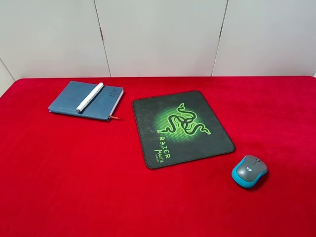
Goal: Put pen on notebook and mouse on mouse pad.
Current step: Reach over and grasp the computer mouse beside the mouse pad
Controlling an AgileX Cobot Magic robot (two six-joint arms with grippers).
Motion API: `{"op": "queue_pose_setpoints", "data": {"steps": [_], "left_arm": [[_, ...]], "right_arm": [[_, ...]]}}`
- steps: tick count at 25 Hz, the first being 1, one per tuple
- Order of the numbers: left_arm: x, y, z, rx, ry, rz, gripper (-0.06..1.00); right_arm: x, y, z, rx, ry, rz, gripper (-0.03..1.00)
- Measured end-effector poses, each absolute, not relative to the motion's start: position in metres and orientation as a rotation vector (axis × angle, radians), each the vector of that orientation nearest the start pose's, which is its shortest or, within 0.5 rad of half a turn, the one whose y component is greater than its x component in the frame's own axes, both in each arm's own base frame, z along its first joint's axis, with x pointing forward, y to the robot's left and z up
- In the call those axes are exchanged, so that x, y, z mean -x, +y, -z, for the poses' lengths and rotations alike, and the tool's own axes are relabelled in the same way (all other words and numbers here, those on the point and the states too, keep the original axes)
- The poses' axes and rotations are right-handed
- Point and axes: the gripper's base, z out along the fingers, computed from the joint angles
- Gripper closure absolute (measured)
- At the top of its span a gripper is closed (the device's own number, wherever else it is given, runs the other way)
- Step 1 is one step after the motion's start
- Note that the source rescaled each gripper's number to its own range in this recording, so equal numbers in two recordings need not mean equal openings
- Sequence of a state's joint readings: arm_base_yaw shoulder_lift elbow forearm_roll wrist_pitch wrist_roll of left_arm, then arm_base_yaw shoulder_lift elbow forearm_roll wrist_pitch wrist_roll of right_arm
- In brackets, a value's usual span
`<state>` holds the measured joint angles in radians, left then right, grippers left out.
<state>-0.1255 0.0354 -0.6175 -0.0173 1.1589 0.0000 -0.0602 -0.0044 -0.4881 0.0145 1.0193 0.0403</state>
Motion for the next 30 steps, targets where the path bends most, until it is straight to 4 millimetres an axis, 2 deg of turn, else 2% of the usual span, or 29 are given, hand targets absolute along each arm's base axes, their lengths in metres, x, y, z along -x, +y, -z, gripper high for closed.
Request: {"op": "queue_pose_setpoints", "data": {"steps": [8,30], "left_arm": [[0.005,-0.003,-0.275,-0.142,2.054,-0.030,-0.06],[0.005,-0.003,-0.275,-0.152,2.045,-0.030,-0.06]], "right_arm": [[0.002,0.001,-0.277,-0.101,2.008,-0.005,-0.03],[0.002,0.001,-0.277,-0.101,2.008,-0.005,-0.03]]}}
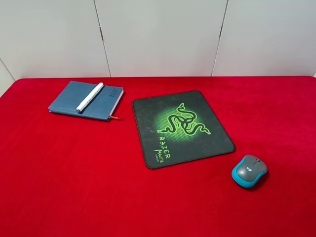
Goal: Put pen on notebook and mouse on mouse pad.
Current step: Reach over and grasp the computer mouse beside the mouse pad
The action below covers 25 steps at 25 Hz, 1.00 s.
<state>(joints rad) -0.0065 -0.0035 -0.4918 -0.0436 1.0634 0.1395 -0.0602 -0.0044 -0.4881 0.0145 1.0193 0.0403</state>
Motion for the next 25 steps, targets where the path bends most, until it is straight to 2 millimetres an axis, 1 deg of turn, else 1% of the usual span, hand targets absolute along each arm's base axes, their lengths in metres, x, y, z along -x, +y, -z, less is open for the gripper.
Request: {"op": "queue_pose_setpoints", "data": {"steps": [21,25], "left_arm": [[0.0047,-0.0034,-0.2748,-0.152,2.045,-0.030,-0.06],[0.0047,-0.0034,-0.2748,-0.152,2.045,-0.030,-0.06]], "right_arm": [[0.0024,0.0013,-0.2773,-0.101,2.008,-0.005,-0.03],[0.0025,0.0029,-0.2777,-0.100,2.006,-0.029,-0.03]]}}
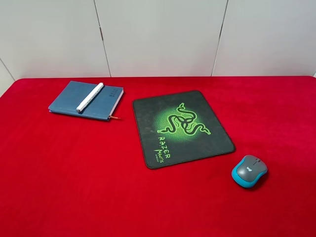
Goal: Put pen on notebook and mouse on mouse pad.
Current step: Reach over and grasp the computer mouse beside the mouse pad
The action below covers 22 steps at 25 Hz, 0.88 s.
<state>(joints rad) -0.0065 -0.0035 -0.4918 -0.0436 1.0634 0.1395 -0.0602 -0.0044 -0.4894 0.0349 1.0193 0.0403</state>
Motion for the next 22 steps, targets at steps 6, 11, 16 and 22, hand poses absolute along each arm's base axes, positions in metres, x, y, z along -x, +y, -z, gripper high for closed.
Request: {"op": "queue_pose_setpoints", "data": {"steps": [6,11,16,22], "left_arm": [[0.005,-0.003,-0.275,-0.152,2.045,-0.030,-0.06],[0.005,-0.003,-0.275,-0.152,2.045,-0.030,-0.06],[0.005,-0.003,-0.275,-0.152,2.045,-0.030,-0.06],[0.005,-0.003,-0.275,-0.152,2.045,-0.030,-0.06]], "right_arm": [[-0.011,0.007,-0.289,-0.107,2.077,-0.100,-0.03],[-0.044,0.005,-0.312,-0.111,2.192,-0.108,-0.03],[-0.079,0.004,-0.338,-0.070,2.258,-0.102,-0.03],[-0.114,0.015,-0.351,0.051,2.407,-0.155,-0.03]]}}
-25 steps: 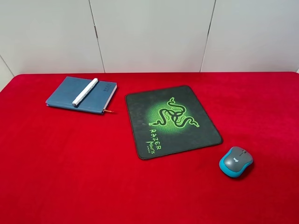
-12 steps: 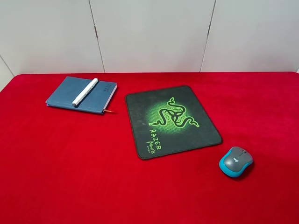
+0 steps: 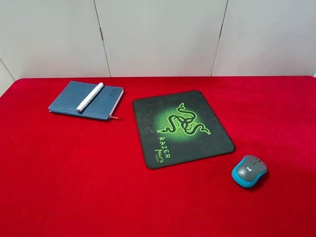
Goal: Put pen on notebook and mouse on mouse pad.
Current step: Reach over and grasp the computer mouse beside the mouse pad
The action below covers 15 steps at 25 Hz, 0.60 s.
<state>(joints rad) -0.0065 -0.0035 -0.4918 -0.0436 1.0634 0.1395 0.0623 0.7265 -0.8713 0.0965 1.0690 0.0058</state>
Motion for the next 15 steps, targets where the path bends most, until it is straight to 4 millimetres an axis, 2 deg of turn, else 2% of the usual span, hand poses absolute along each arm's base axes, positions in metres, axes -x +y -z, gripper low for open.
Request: {"op": "queue_pose_setpoints", "data": {"steps": [5,15], "left_arm": [[0.005,-0.003,-0.275,-0.152,2.045,-0.030,-0.06],[0.005,-0.003,-0.275,-0.152,2.044,-0.031,-0.06]], "right_arm": [[-0.139,0.028,-0.348,0.107,2.559,-0.194,-0.03],[-0.183,0.053,-0.309,-0.042,2.847,-0.193,-0.03]]}}
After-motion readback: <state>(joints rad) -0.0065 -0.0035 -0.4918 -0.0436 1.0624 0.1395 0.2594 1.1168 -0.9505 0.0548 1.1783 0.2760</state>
